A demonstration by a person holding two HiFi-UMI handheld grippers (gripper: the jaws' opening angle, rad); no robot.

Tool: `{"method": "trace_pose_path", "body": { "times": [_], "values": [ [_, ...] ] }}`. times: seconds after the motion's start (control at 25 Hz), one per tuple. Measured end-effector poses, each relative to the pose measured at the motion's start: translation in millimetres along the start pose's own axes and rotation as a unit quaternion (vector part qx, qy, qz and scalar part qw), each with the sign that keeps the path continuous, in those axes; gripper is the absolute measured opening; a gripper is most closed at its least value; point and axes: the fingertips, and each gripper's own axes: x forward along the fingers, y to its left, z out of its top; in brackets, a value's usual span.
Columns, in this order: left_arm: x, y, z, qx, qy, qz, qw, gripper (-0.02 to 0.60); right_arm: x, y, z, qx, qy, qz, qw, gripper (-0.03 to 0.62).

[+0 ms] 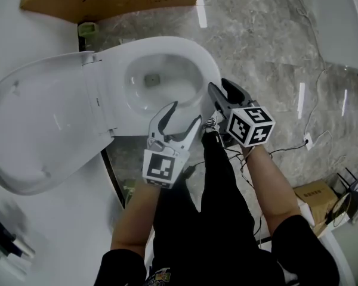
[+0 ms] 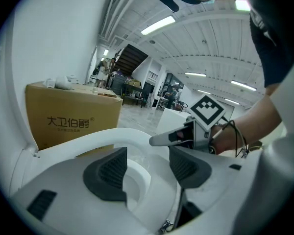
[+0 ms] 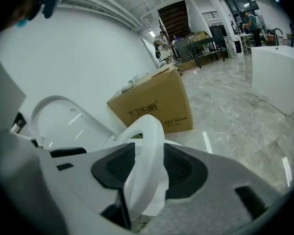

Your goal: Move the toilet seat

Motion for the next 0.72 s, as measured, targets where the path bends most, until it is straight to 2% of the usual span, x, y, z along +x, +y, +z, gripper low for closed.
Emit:
{"method": "trace_pose_path", "body": {
  "times": [0.28,0.56,0.72],
  "values": [
    [-25,-15,29,0.006,-0.004,-0.003,1.0000,0.255,-28,57,34,-0.017,-0.019,0.053,0.998,0.192],
    [-49,-23,48,0.012,-0.021,0.021,0.9995,0.255,-49,122,61,-0.078,-0.022,0.126,0.989,0.195],
    [-66,-23,61,0.011,-0.028,0.051,0.9983,0.255,-57,157,73,-0.115,-0.021,0.165,0.979,0.193]
  ]
}}
